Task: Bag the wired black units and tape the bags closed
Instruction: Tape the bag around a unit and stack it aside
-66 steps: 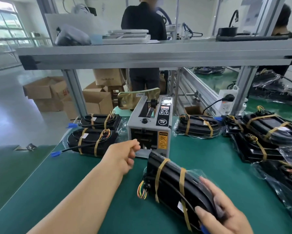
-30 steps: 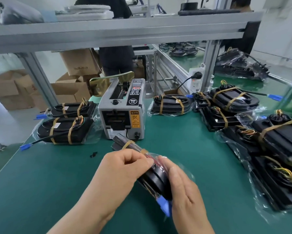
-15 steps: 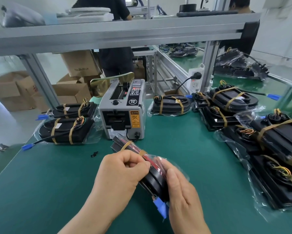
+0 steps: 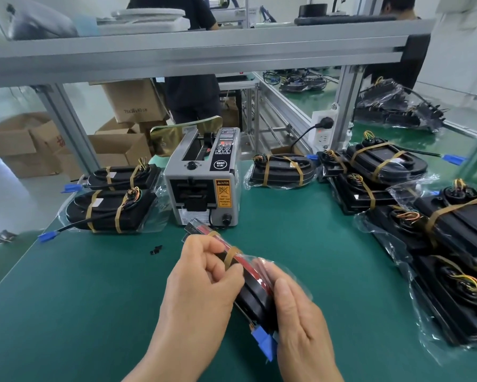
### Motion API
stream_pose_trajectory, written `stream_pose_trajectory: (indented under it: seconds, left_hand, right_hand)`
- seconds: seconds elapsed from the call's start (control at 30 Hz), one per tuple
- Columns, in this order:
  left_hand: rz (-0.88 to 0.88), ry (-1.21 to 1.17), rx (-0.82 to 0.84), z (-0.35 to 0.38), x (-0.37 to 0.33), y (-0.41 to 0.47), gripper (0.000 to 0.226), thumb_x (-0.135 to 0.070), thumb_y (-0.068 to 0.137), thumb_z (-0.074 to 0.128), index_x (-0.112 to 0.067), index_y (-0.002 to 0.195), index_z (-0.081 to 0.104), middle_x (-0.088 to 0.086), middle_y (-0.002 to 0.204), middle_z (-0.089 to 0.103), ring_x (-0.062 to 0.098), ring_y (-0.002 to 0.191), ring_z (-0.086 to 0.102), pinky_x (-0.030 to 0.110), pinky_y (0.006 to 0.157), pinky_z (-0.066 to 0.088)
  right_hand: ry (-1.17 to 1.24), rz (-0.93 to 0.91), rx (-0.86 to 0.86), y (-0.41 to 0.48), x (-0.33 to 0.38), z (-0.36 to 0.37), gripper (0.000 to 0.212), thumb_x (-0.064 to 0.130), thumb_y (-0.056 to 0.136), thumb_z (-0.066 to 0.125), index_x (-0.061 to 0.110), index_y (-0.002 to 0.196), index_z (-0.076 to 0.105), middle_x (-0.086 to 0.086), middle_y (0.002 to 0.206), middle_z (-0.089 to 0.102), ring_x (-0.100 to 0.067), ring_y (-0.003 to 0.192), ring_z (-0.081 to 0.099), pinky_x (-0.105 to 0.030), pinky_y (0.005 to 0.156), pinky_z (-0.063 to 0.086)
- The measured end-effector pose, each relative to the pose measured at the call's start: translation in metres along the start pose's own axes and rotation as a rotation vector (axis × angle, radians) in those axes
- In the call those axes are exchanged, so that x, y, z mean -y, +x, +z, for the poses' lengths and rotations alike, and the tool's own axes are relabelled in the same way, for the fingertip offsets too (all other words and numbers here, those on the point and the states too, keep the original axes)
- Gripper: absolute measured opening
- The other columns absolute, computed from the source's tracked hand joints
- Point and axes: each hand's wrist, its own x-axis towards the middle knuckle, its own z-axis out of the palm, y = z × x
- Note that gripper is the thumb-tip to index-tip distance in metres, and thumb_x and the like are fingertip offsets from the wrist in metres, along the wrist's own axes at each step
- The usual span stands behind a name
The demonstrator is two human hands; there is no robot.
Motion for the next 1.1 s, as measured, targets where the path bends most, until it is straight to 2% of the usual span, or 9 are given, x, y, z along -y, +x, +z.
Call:
stream_pose_trajectory:
  seconds: [0.07,0.23,0.37,0.47,0.57,0.63,0.83,0.97,1.1]
  left_hand:
    - [0.004,0.009,-0.013,0.000,0.000,0.002,0.030,-0.032,0.085,0.070,-0.053,0.082,0.049,-0.011,0.061,0.059,0.003,0.051,0.051,0.029,0.058,0.042]
    - [0.043,0.052,0.068,-0.005,0.002,0.003,0.026,-0.036,0.082,0.074,-0.049,0.086,0.052,-0.009,0.059,0.054,0.003,0.052,0.048,0.026,0.058,0.041]
    - [0.067,0.104,0.212,-0.016,0.002,0.011,0.032,-0.036,0.076,0.080,-0.047,0.088,0.053,-0.012,0.058,0.049,0.000,0.052,0.044,0.022,0.059,0.040]
    - [0.078,0.138,0.320,-0.023,-0.001,0.019,0.035,-0.031,0.075,0.082,-0.045,0.089,0.053,-0.011,0.061,0.052,0.001,0.054,0.047,0.031,0.061,0.050]
    - [0.107,0.187,0.329,-0.027,-0.002,0.028,0.030,-0.031,0.075,0.080,-0.042,0.089,0.055,-0.010,0.061,0.052,0.001,0.054,0.047,0.029,0.061,0.052]
    - [0.106,0.155,0.262,-0.029,-0.002,0.036,0.025,-0.036,0.072,0.079,-0.041,0.088,0.061,-0.010,0.059,0.052,0.001,0.051,0.046,0.019,0.055,0.043]
    - [-0.193,-0.297,-0.121,-0.037,0.011,0.092,0.012,-0.029,0.085,0.074,-0.018,0.083,0.076,-0.009,0.058,0.055,0.004,0.044,0.040,0.014,0.044,0.033]
    - [-0.530,-0.568,-0.098,-0.027,0.023,0.133,0.008,-0.018,0.090,0.069,-0.010,0.088,0.069,-0.004,0.060,0.055,0.004,0.040,0.039,0.015,0.035,0.029]
    - [-0.672,-0.706,-0.022,-0.017,0.028,0.155,0.012,-0.019,0.096,0.061,-0.014,0.085,0.063,-0.007,0.054,0.053,0.001,0.032,0.038,0.013,0.032,0.027]
  right_hand:
    - [-0.043,-0.018,-0.007,0.000,0.001,0.000,0.034,0.041,0.094,0.043,0.049,0.116,0.067,0.023,0.121,0.067,-0.004,0.119,0.061,-0.026,0.102,0.047]
    - [-0.027,0.012,-0.054,0.000,0.006,0.000,0.032,0.038,0.097,0.043,0.034,0.110,0.072,0.021,0.116,0.070,-0.002,0.115,0.063,-0.018,0.097,0.048]
    - [-0.035,0.052,-0.042,0.000,0.011,-0.003,0.033,0.039,0.097,0.046,0.029,0.117,0.070,0.020,0.117,0.071,-0.004,0.117,0.063,-0.030,0.102,0.046]
    - [-0.005,0.086,0.004,0.003,0.017,-0.004,0.025,0.032,0.090,0.068,0.026,0.114,0.070,0.021,0.107,0.073,0.005,0.103,0.066,-0.006,0.083,0.047]
    - [0.044,0.136,0.045,0.006,0.018,-0.004,0.045,0.000,0.072,0.083,0.022,0.110,0.071,0.014,0.098,0.077,0.001,0.089,0.071,-0.006,0.066,0.050]
    - [0.034,0.107,0.039,0.007,0.020,-0.005,0.049,0.010,0.064,0.085,0.020,0.110,0.071,0.012,0.098,0.077,0.000,0.091,0.072,-0.006,0.068,0.050]
    - [-0.020,0.007,0.039,0.009,0.012,-0.011,0.049,0.020,0.062,0.075,0.021,0.110,0.073,0.012,0.105,0.076,0.000,0.101,0.069,-0.003,0.078,0.047]
    - [-0.055,0.001,0.028,0.011,0.010,-0.012,0.049,0.026,0.061,0.075,0.024,0.110,0.074,0.013,0.106,0.076,0.000,0.102,0.069,-0.003,0.081,0.047]
    - [-0.061,0.035,0.013,0.013,0.011,-0.012,0.052,0.033,0.057,0.075,0.029,0.109,0.074,0.016,0.106,0.075,0.003,0.102,0.068,-0.002,0.081,0.047]
